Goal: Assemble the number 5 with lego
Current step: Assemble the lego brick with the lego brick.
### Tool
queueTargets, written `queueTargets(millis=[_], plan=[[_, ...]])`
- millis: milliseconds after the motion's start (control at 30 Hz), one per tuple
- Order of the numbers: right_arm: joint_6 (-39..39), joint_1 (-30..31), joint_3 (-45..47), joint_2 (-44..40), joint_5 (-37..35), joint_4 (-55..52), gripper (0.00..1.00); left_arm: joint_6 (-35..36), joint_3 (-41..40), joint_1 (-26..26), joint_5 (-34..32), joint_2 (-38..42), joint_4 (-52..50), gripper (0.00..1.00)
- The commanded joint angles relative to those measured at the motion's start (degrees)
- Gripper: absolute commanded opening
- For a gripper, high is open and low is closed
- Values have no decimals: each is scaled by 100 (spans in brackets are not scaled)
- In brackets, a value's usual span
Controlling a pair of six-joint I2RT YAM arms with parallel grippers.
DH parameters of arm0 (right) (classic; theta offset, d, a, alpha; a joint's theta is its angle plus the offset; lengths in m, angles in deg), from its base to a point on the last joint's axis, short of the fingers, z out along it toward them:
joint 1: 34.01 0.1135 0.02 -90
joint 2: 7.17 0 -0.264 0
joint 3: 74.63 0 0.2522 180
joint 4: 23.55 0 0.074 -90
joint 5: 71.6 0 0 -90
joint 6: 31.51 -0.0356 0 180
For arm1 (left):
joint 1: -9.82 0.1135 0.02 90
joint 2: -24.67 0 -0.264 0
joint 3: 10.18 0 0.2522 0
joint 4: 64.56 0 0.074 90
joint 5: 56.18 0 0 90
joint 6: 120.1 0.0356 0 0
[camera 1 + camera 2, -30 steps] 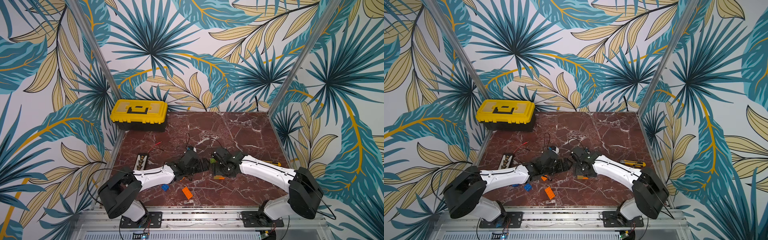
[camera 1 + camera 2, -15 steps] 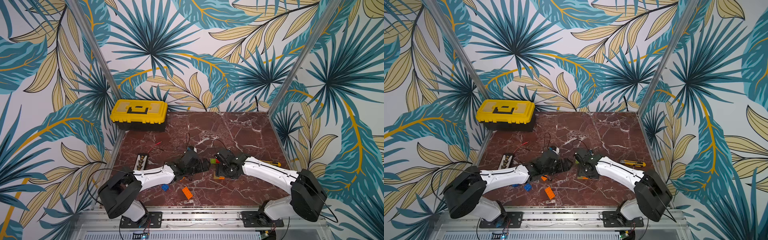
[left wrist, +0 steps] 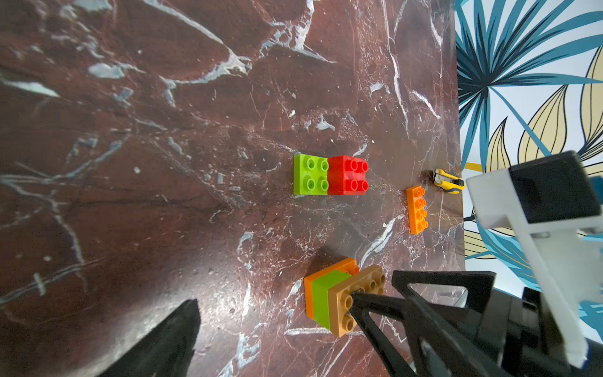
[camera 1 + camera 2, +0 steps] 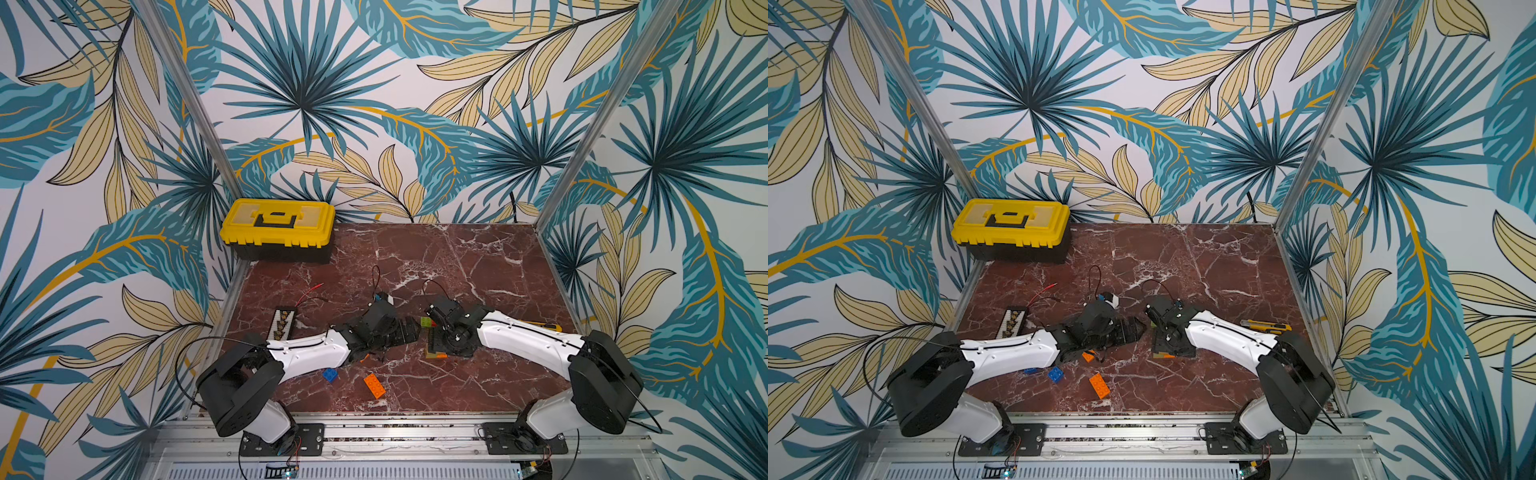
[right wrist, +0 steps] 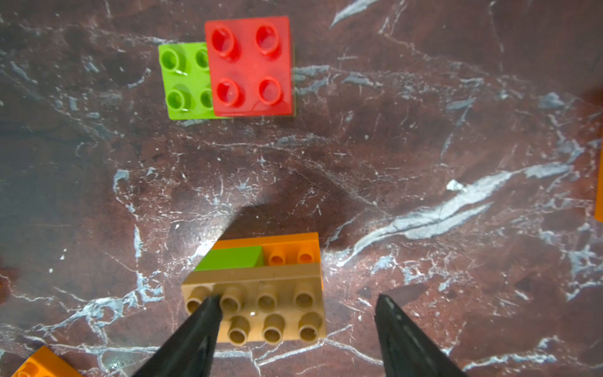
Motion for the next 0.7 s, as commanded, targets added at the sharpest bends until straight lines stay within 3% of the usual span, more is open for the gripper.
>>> queueTargets(millis=[0, 167, 667], plan=[[131, 5, 178, 410, -148, -402, 77, 90, 166, -20, 30, -90, -37, 100], [191, 8, 230, 598, -114, -529, 77, 90, 162, -25, 31, -116, -23, 100], [208, 1, -173, -19, 21, -513, 79, 105, 166, -20, 36, -119, -23, 100]])
